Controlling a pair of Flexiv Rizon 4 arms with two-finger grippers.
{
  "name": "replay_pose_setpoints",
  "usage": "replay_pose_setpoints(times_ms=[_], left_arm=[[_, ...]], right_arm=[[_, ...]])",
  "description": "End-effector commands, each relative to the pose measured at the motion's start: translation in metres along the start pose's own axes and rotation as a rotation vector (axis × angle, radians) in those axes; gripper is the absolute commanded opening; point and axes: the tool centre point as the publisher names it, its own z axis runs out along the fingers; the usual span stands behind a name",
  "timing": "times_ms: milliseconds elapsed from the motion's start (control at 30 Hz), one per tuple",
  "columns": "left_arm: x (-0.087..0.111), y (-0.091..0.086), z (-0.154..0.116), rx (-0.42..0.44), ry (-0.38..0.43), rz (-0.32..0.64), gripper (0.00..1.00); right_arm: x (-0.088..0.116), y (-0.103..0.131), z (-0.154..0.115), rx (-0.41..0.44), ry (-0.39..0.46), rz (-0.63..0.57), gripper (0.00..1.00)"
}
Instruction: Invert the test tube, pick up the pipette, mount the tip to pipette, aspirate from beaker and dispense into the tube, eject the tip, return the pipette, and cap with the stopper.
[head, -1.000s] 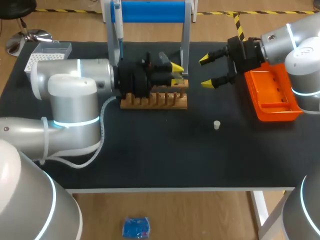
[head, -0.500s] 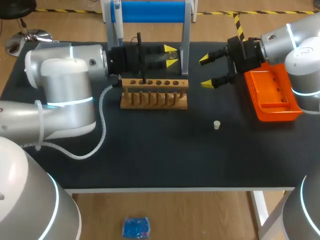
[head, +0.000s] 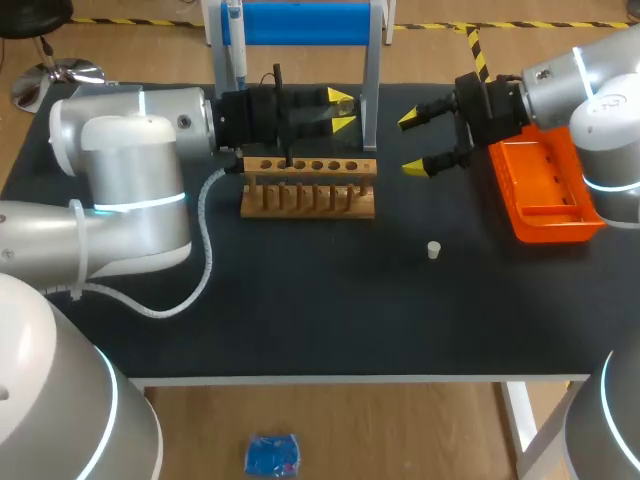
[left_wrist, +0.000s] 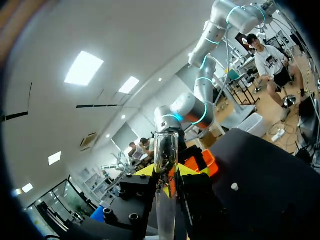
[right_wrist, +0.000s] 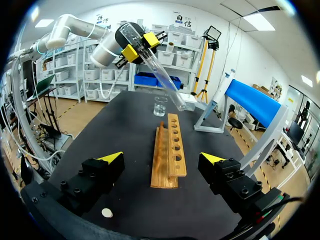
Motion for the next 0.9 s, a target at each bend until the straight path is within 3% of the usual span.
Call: replay_pose_setpoints(times_ms=[33, 467, 900], left_arm=[[-0.006, 0.001, 0.001, -0.02, -0.004, -0.074, 0.0], [-0.023, 0.001, -0.001, 0.015, -0.102, -0.386, 0.0], [-0.027, 0.024, -0.006, -0.036, -0.229, -0.613, 0.0]], right_arm=[[0.001, 0.0, -0.001, 0.002, 0.0, 0.0, 1.0], [0.001, 0.0, -0.001, 0.002, 0.0, 0.0, 1.0], [0.001, 0.0, -0.001, 0.002, 0.0, 0.0, 1.0]])
